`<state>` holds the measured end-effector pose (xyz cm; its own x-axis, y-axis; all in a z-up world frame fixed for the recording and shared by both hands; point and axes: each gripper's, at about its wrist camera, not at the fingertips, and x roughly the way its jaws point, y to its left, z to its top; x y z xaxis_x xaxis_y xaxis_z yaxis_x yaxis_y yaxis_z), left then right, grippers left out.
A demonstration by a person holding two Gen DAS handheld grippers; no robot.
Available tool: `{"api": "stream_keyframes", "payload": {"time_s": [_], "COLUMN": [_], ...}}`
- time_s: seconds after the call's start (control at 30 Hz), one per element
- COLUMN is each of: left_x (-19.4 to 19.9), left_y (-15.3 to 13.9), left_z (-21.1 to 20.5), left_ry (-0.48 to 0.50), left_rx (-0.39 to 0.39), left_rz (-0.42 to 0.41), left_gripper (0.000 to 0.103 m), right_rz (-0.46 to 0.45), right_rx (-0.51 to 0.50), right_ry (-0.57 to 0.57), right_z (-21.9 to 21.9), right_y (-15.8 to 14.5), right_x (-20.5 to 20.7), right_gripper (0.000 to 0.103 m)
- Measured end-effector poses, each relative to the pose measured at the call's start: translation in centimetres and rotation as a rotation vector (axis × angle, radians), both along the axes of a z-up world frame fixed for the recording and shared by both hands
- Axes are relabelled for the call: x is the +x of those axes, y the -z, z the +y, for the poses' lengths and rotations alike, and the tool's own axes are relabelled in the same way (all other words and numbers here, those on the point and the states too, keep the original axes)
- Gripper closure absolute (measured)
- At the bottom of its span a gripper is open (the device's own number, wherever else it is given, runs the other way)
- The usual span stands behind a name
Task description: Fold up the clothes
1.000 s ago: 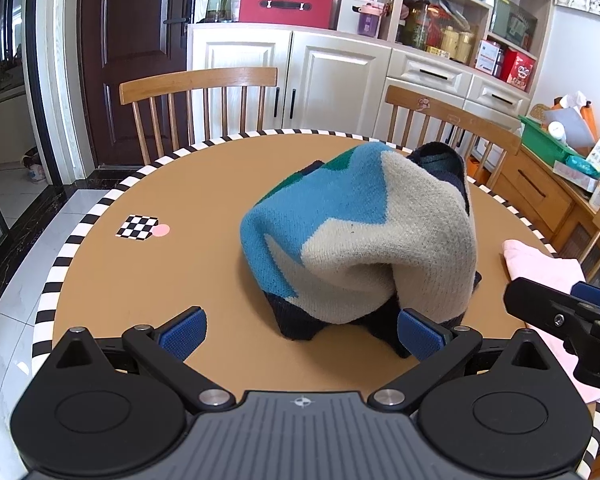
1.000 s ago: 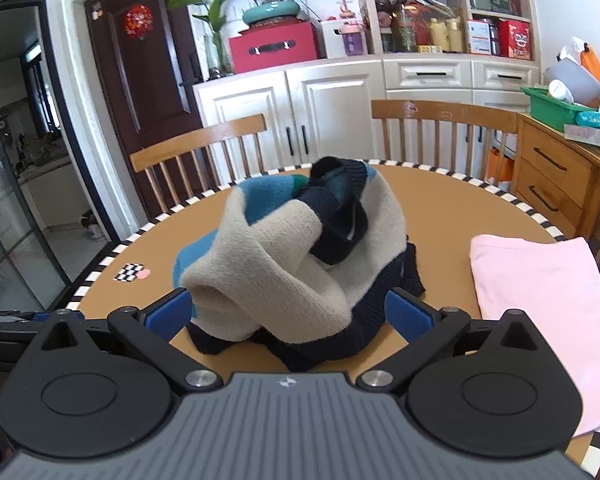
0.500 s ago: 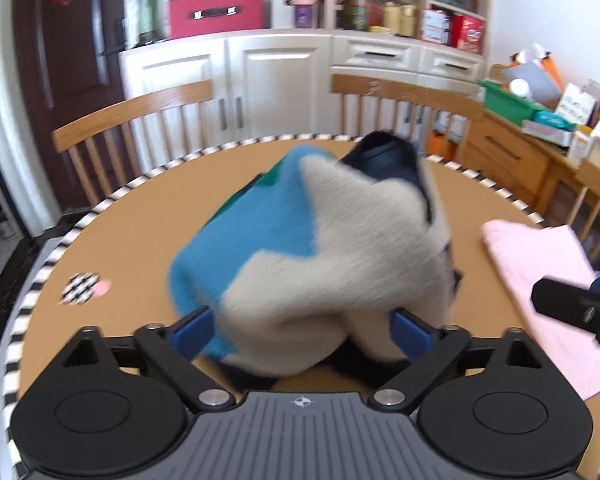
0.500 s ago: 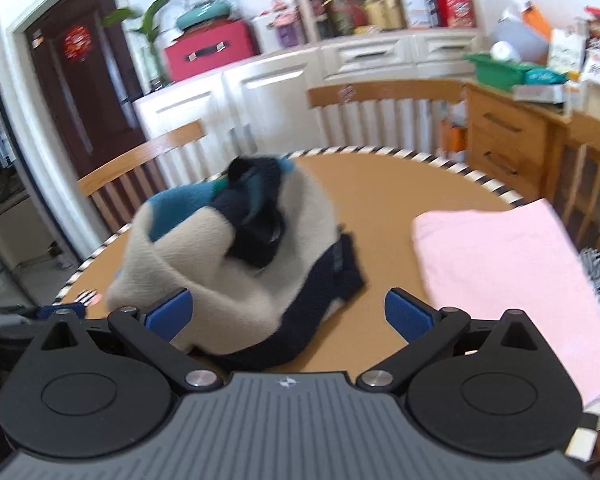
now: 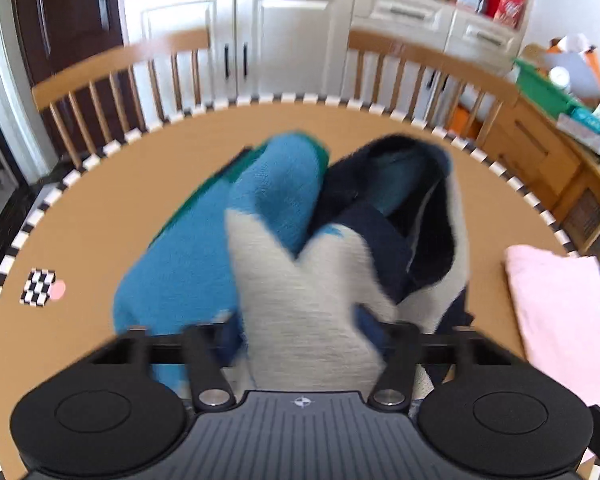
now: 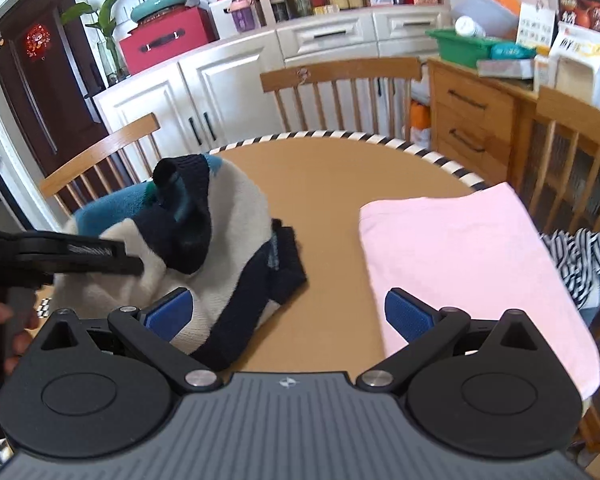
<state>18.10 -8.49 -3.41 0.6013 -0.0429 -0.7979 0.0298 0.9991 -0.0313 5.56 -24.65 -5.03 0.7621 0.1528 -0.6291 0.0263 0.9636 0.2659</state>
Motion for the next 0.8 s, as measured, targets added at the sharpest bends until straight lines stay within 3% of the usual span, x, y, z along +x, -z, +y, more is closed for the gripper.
{"api": "stream_keyframes", "payload": {"time_s": [0.03, 0.07, 0.23, 0.47, 0.57, 0.67, 0.73, 0.8], "left_x": [0.1, 0.3, -1.6, -9.2, -13.5, -17.7, -19.6, -20.7], "left_y": [0.2, 0.3, -1.5, -5.1, -4.2, -1.7, -0.6, -0.6], "left_z": [0.1, 0.2, 1.8, 10.8, 14.7, 17.2, 18.2, 19.0], "left_ry": [-0.002, -0.003, -0.004, -0.112, -0.174, -0.17, -0.171, -0.164], "left_rx": [0.001, 0.002, -0.043, -0.166, -0.17, -0.104, -0.031, 0.031], "left_rz": [0.004, 0.009, -0.097, -0.142, -0.07, 0.045, 0.108, 0.14], "left_gripper": [0.078, 0.085, 0.089, 0.089, 0.087, 0.081, 0.067, 0.058], "right_rz": [0.001, 0.002, 0.014, 0.037, 0.036, 0.041, 0.05, 0.059], "right_rx": [-0.007, -0.015, -0.047, -0.079, -0.092, -0.082, -0.072, -0.059], "right_ry": [-0.006, -0.013, -0.046, -0.082, -0.103, -0.126, -0.142, -0.156], "right_z": [0.2, 0.4, 1.4, 2.4, 3.0, 3.4, 3.4, 3.4], "right_y": [-0.1, -0.2, -0.7, -1.1, -1.3, -1.4, -1.3, -1.1], "right_x": [0.2, 0.4, 1.2, 1.4, 1.2, 1.0, 0.8, 0.6], "right_gripper": [0.0, 0.0, 0.0, 0.0, 0.0, 0.0, 0.0, 0.0]}}
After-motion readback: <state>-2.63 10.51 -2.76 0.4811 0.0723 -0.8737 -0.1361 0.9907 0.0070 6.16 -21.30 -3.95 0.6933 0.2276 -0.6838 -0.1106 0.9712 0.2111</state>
